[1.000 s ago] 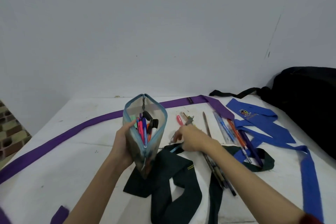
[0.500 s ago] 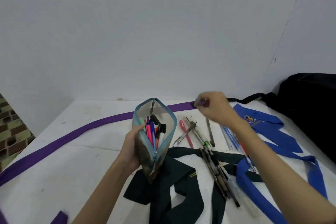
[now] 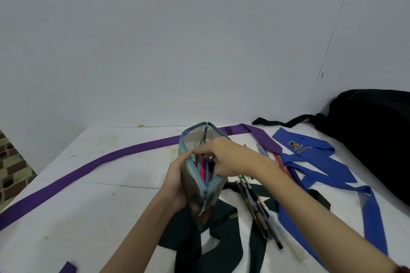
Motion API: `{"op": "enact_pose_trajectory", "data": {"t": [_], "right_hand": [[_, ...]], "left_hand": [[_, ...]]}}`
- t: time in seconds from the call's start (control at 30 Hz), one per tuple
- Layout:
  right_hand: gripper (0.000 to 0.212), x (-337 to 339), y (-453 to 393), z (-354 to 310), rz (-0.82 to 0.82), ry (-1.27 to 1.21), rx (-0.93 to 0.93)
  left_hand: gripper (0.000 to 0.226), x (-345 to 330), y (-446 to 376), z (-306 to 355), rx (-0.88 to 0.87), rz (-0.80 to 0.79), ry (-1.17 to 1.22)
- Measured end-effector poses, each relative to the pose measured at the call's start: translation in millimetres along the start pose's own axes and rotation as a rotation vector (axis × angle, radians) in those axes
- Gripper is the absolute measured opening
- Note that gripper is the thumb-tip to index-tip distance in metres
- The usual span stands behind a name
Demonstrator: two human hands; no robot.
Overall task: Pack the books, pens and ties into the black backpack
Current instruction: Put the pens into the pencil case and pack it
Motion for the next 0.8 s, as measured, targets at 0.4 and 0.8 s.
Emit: {"op": "enact_pose_trajectory", "data": {"t": [0.4,0.8], "right_hand": [[0.033,-13.1,-14.6,3.4,0.065,0.034,-0.28],[0.042,21.9,-27.6,46.2,0.627,-0.457,-0.343]], "left_hand": [[0.037,0.5,1.6,0.9,-0.065,-0.01,-0.054],[0.037,44.2,-6.2,21.8,-0.141,0.098,-0.041]]}}
Point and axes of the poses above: each hand's wrist, its own y-axis away from the middle knuckle, its own x-axis out of the back of the hand, z = x × y, the point moved 4 cm from there along -y, towards the middle knuckle, and after that the axes turned 12 degrees about -x, right-handed, at the moved point
